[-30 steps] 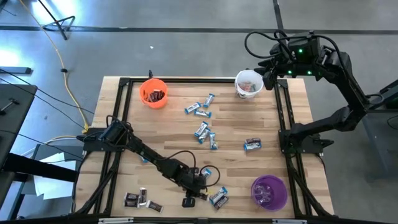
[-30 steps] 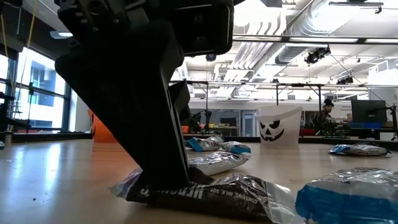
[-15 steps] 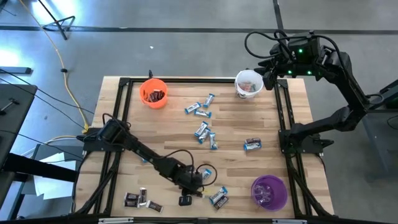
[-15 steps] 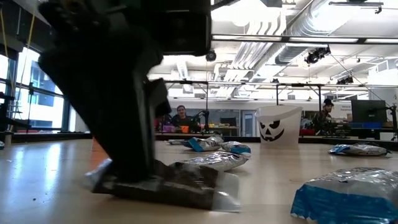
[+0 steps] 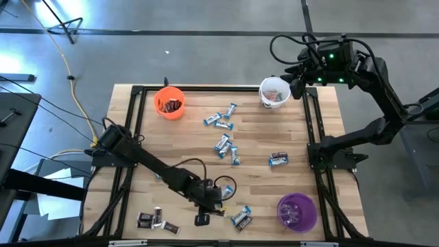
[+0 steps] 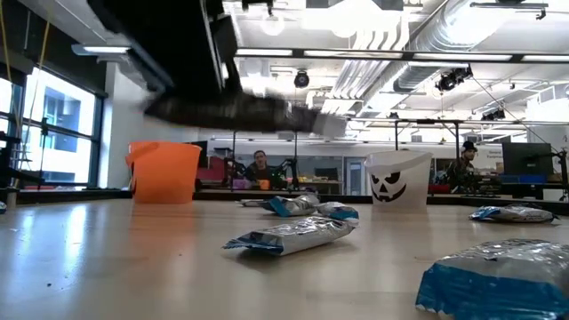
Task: Sort candy
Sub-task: Put the brown chocolate into the orange bucket
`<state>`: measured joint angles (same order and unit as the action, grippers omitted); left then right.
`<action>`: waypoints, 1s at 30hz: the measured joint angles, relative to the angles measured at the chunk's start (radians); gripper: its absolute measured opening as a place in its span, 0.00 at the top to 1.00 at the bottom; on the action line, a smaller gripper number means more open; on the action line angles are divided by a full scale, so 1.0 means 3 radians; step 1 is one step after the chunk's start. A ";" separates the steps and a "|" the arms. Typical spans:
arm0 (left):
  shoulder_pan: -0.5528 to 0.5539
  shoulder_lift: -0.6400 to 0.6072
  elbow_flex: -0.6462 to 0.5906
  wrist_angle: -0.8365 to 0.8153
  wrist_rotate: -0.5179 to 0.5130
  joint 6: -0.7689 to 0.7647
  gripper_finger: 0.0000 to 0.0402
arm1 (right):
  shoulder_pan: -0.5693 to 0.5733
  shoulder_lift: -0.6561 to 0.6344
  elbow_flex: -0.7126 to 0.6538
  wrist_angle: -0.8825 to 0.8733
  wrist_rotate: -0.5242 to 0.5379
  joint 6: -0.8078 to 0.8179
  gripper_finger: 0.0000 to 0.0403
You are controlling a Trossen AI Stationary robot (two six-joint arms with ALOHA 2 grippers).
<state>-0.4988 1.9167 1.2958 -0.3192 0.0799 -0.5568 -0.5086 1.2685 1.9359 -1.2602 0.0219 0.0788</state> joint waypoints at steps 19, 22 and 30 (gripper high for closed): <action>0.0169 -0.1124 0.0010 -0.0901 -0.1124 0.0037 0.92 | 0.0001 0.0000 0.0001 0.0000 0.0000 -0.0001 0.63; 0.0251 -0.1268 0.0010 -0.1004 -0.1415 0.0037 0.92 | 0.0001 -0.0001 0.0001 0.0000 0.0000 0.0000 0.63; 0.0649 -0.1551 0.0010 -0.1255 -0.1867 0.0024 0.92 | 0.0001 -0.0001 0.0000 0.0000 0.0000 0.0000 0.63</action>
<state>-0.3041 1.4513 1.2987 -0.6957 -0.4802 -0.5495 -0.5084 1.2682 1.9359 -1.2602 0.0219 0.0788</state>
